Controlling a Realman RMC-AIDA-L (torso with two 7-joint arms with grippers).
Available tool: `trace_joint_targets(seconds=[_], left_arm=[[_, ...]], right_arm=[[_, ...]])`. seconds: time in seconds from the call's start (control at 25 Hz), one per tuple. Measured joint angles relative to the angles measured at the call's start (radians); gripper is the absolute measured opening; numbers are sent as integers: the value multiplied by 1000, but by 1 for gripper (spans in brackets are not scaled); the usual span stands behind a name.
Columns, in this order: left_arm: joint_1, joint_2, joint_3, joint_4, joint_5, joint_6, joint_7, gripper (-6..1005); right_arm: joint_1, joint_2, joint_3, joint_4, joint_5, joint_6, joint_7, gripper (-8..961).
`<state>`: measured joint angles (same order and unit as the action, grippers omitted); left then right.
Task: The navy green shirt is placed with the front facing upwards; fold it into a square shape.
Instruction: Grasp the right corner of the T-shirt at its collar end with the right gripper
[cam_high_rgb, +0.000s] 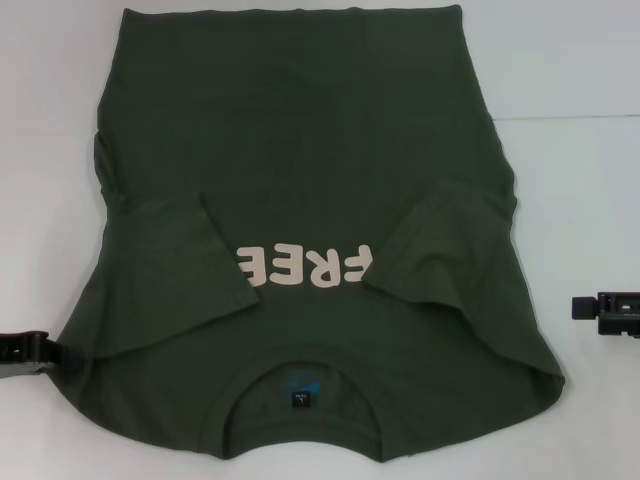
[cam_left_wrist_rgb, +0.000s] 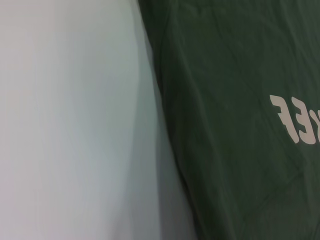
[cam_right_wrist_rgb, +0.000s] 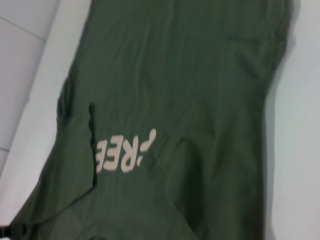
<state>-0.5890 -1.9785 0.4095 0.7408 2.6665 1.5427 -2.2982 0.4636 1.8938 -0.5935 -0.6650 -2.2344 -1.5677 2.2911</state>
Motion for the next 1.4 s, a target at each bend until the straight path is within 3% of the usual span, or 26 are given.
trace_joint_targets(seconds=[0.4,0.48,0.92,1.4], left_arm=[[-3,3,-8,0,-5,9,2,30],[-5,4,-8,0,-6,9,2,30],[-12,6,-9,-3,-7,7,4,30],[-12,6,-9,-4,-9,1,5,30]], right_arm=[[106,-65,-2,3,-207,-95,180,826],[116,-65,-3,3,-231,-96,189,826],[186,-21,-13,71,-324,-37,199,825],[207,1,-42,98,-326,2,204,826]])
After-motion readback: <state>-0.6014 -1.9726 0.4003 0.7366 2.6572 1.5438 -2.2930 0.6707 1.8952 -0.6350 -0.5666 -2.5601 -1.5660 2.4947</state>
